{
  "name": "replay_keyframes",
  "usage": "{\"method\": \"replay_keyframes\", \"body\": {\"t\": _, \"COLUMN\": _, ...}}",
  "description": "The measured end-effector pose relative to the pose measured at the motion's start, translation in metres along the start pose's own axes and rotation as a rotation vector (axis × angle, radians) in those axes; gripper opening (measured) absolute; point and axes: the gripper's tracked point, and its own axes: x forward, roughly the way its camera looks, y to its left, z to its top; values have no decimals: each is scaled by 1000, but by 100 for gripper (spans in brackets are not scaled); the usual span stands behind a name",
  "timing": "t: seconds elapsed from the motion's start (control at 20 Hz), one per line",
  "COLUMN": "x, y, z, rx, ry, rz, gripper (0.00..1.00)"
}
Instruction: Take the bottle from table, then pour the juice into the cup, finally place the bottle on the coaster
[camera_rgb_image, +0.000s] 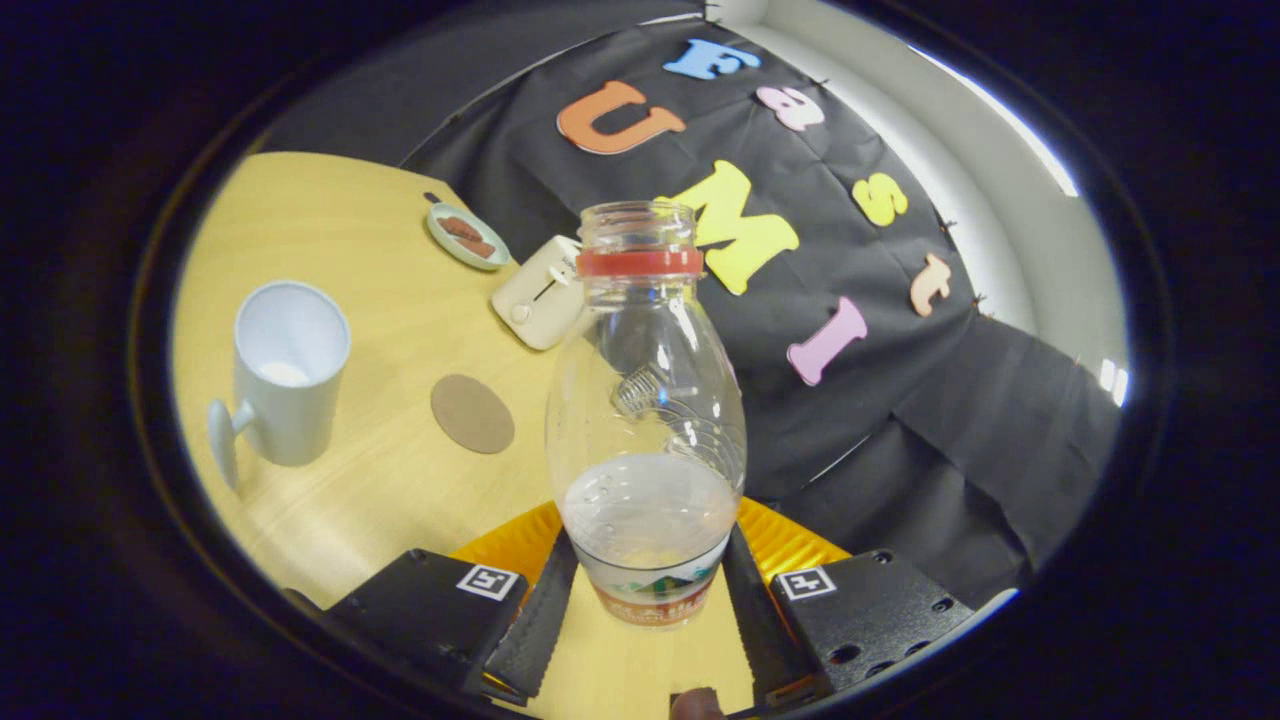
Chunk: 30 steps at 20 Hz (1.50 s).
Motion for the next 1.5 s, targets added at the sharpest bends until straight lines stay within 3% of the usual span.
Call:
{"method": "replay_keyframes", "body": {"t": 0.6, "x": -6, "y": 17, "z": 4, "rx": -482, "ry": -65, "rz": -108, "gripper": 79}}
{"method": "replay_keyframes", "body": {"t": 1.5, "x": -9, "y": 12, "z": 26, "rx": -733, "ry": -110, "rz": -155, "gripper": 79}}
